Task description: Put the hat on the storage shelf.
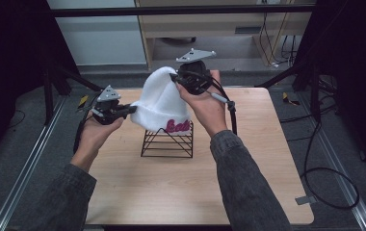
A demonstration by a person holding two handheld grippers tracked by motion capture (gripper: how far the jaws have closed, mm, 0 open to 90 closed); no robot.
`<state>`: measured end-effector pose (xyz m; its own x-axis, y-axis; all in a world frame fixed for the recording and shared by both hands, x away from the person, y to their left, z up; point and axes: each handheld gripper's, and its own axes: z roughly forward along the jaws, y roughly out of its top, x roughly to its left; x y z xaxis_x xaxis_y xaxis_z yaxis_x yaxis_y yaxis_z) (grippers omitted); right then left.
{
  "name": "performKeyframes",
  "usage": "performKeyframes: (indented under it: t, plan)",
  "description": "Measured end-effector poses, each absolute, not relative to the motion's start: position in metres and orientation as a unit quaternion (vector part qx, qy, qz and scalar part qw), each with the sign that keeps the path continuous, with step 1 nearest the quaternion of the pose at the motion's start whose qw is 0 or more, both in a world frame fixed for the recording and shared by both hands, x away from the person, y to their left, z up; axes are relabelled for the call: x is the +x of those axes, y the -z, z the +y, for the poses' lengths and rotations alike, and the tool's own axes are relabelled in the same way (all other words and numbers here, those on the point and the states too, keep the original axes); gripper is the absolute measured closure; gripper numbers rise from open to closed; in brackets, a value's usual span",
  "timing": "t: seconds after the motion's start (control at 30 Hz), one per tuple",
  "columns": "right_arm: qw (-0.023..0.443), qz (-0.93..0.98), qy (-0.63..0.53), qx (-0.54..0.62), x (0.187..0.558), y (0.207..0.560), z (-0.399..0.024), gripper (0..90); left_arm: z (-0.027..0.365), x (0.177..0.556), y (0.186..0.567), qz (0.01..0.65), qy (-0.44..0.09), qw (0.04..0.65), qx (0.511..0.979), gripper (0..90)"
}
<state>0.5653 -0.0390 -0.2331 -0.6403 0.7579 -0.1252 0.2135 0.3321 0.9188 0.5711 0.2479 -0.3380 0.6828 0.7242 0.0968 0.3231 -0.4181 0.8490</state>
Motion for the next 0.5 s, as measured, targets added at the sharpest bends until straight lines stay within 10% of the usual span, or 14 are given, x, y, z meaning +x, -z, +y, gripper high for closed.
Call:
performKeyframes:
  t: [0.5]
  plan:
    - [0.264,0.785,-0.469,0.305,0.554,0.249,-0.042,82.3,0.251,0.556,0.354,0.31,-0.221,0.426,0.82,85.0]
